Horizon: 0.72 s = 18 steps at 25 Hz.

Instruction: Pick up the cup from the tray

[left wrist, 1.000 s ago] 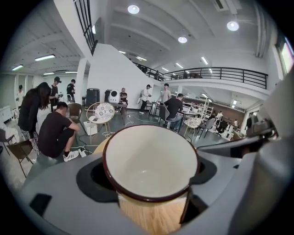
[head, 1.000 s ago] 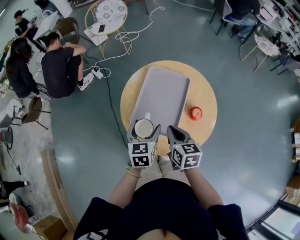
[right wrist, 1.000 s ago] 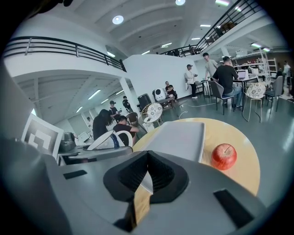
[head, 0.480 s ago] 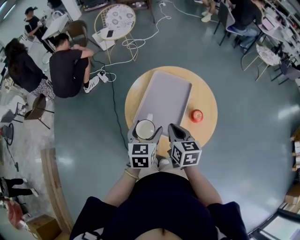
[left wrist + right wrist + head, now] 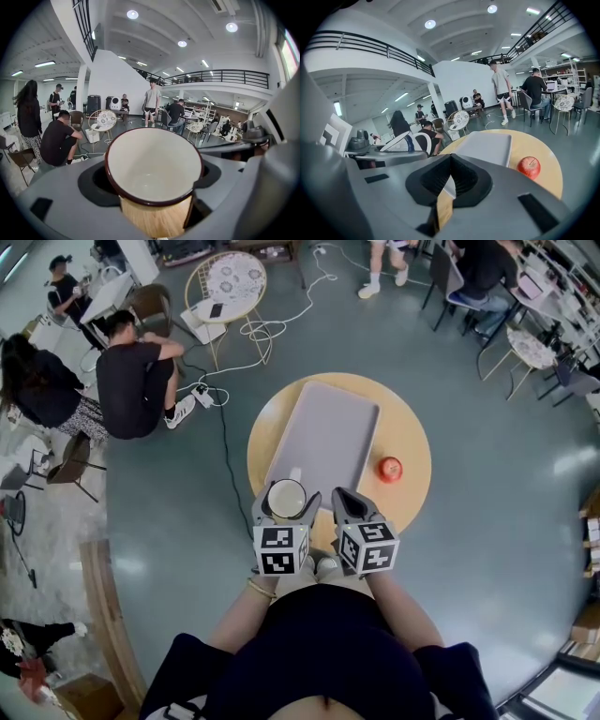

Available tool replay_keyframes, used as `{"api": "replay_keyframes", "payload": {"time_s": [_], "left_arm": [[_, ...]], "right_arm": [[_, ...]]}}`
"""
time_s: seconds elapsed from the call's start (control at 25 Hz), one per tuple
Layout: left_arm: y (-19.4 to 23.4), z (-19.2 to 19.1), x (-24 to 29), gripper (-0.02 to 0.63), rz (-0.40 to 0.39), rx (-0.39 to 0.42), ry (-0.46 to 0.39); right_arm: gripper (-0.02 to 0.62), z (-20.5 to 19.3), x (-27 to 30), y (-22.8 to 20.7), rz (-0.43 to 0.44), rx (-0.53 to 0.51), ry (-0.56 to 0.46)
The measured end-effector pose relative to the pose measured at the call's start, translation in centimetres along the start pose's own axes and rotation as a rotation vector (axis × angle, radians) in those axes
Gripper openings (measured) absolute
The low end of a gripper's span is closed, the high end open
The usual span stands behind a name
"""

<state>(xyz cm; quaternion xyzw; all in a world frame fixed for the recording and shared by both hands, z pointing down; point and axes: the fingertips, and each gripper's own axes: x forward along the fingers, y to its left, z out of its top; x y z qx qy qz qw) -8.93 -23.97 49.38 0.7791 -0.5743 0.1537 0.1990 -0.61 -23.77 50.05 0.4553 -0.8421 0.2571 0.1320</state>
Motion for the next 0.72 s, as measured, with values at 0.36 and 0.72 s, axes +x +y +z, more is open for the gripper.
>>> {"api": "replay_keyframes", "payload": {"time_s": [0.36,0.72], "left_arm": [[-0.5,-0.3,-0.4,0.416,-0.010,0.000,-0.001],[-0.7,-0.1,-0.6,0.416,-0.015,0.011,0.001]], "right_arm": [[0.009,-0.3,-0.7,0.3,-0.006,-0.007,-0.007],[0.009,-0.1,-1.2,0.5,-0.012,-0.006,-0.009]]}}
